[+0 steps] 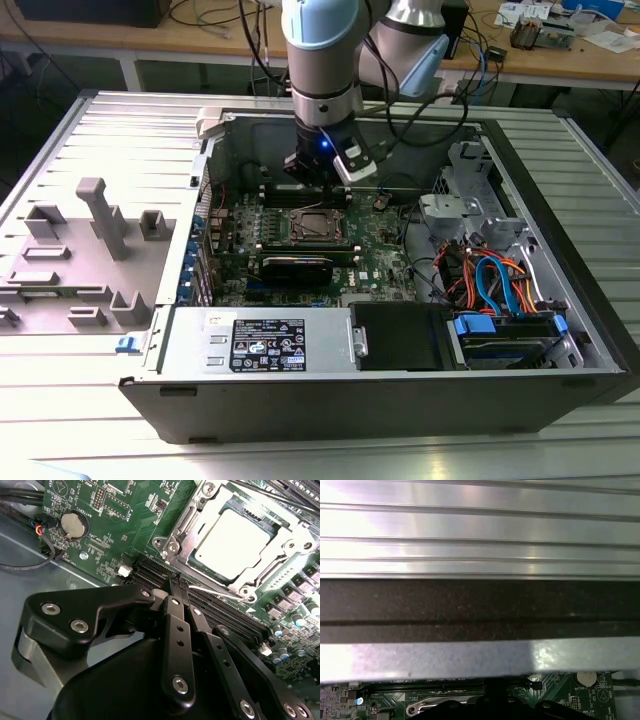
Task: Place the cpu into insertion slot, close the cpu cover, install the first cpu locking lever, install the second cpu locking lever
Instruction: 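Install the first cpu locking lever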
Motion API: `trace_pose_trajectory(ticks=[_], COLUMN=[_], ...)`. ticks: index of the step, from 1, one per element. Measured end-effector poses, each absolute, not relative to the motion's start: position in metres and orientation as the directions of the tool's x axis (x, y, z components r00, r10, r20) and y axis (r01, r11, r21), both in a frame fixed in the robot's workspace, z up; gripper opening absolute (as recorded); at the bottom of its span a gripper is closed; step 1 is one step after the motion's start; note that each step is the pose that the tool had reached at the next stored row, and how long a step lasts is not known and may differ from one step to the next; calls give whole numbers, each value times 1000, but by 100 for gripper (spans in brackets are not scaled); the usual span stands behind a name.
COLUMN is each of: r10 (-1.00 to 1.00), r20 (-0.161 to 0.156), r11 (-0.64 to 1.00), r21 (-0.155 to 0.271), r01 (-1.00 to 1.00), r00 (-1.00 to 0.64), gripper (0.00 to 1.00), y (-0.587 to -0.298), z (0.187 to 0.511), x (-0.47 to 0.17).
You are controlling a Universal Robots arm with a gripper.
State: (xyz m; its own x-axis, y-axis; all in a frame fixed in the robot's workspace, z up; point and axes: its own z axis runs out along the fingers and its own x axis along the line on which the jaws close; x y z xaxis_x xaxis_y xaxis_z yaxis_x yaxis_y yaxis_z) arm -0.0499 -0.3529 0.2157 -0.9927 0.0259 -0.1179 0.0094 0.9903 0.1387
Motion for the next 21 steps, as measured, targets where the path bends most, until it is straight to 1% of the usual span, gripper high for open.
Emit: trace_pose_trajectory(ticks=[7,14,21], r10=[26,26,26], r20=[-118,-118,-116], r11=[990,990,990], r21=[138,138,138], r01=[9,9,10], r00=[-993,-993,-993], gripper=[11,11,11], y=[-353,-354,-354], z=[214,205,206], x=[-50,-50,-48])
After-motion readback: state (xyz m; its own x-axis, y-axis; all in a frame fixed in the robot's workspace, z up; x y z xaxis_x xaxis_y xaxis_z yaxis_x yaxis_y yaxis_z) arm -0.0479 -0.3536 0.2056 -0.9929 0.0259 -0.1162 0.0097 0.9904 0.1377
